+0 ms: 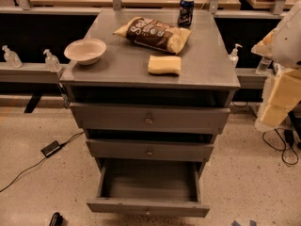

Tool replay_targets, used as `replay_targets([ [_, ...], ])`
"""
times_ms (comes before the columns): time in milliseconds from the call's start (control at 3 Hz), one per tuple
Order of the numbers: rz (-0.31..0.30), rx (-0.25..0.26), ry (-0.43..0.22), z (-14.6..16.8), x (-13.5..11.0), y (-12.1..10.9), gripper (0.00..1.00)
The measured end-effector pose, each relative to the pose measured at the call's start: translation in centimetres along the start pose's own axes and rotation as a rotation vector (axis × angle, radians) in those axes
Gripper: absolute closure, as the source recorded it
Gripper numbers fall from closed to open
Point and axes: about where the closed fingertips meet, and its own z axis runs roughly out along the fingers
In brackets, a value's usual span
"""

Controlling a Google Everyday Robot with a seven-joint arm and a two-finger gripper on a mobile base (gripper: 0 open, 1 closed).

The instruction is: Close bottom drawer

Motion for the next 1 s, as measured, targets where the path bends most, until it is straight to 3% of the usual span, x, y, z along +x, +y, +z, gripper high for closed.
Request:
replay_targets([
  [333, 0.0, -0.007, -0.001, 0.4, 0.0, 0.1, 0.0],
  [667, -0.003, -0.128, -0.008, 5.9, -0.7, 1.5, 0.0],
  [1000, -0.015, -0.243, -0.063, 12.4, -2.1, 4.7, 0.0],
])
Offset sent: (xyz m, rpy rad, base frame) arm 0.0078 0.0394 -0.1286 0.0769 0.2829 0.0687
